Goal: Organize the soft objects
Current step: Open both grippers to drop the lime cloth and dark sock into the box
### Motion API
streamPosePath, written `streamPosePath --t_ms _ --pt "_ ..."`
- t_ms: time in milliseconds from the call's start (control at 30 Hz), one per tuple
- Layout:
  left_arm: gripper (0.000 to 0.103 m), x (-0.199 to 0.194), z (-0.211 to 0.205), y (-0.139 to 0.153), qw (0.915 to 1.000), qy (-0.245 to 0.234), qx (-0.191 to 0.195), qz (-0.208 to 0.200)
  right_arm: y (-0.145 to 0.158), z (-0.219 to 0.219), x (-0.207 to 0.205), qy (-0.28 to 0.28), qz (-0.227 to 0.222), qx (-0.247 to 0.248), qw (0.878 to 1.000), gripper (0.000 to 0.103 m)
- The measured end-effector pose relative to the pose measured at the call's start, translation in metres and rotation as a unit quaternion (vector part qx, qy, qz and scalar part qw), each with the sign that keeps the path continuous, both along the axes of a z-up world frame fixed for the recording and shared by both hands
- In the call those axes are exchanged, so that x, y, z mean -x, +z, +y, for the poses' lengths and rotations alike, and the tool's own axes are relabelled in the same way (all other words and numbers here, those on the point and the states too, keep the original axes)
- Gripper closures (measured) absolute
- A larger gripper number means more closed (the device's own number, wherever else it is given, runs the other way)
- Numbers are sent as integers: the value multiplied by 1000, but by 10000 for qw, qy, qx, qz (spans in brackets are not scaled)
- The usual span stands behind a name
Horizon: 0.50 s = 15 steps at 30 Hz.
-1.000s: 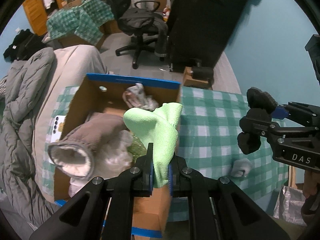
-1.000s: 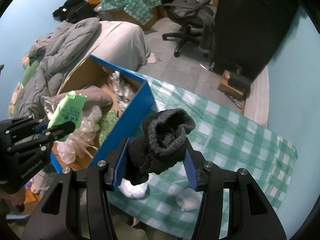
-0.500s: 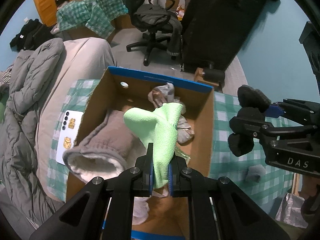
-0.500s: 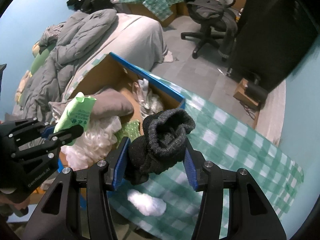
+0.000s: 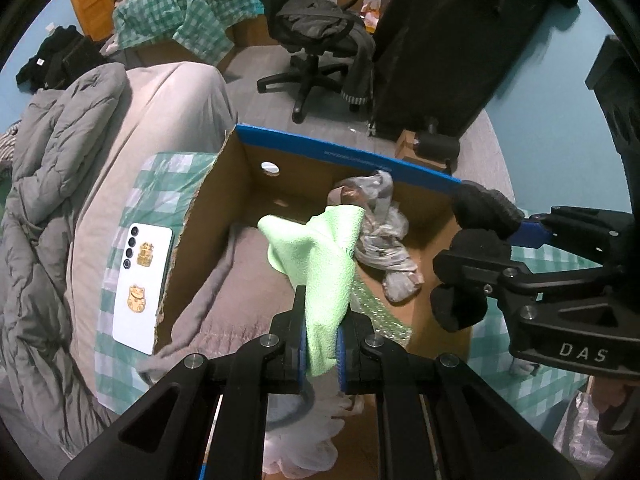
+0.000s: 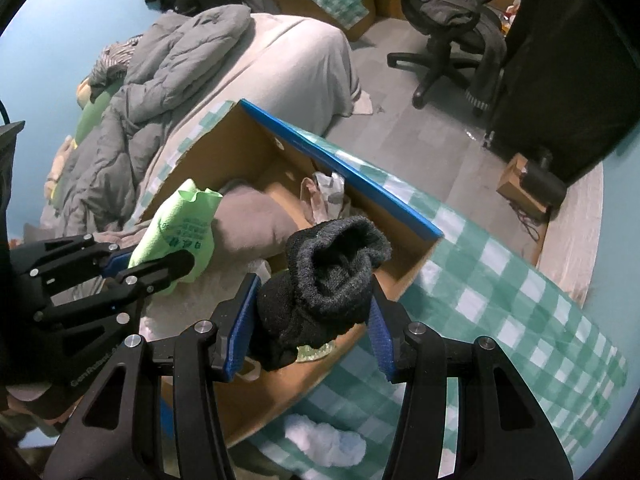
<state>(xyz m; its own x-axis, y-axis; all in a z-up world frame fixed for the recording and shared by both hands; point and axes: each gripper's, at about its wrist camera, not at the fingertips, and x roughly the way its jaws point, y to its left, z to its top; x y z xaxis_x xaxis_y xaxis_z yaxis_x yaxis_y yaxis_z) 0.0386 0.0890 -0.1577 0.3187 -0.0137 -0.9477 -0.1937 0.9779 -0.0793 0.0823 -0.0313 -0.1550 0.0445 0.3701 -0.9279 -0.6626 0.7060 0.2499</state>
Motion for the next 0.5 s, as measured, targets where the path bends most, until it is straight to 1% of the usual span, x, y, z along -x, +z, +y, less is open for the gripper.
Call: streamPosePath --t_ms 67,167,233,267,300,333,433,500 --pt "91 -2 2 -4 10000 26 41 71 -3 4 -1 39 62 4 10000 51" --pt "84 -2 5 -8 9998 113 81 131 -6 9 -3 57 66 -10 10000 48" --pt "74 0 8 -7 9997 147 148 86 -7 9 -4 69 68 -21 10000 48" --pt "69 0 8 -5 9997 161 166 42 -7 9 -4 65 47 -29 10000 46" --pt "61 1 9 -3 9997 163 165 10 -7 9 -4 50 23 -35 10000 38" --pt "58 2 9 -3 9998 173 119 -7 -6 9 -4 33 1 -37 10000 34" --pt "53 2 10 0 9999 150 44 -16 -3 9 -4 -17 -94 -31 9999 31" --pt "53 3 11 1 9999 132 47 -34 -1 8 -6 -69 -116 -10 9999 31"
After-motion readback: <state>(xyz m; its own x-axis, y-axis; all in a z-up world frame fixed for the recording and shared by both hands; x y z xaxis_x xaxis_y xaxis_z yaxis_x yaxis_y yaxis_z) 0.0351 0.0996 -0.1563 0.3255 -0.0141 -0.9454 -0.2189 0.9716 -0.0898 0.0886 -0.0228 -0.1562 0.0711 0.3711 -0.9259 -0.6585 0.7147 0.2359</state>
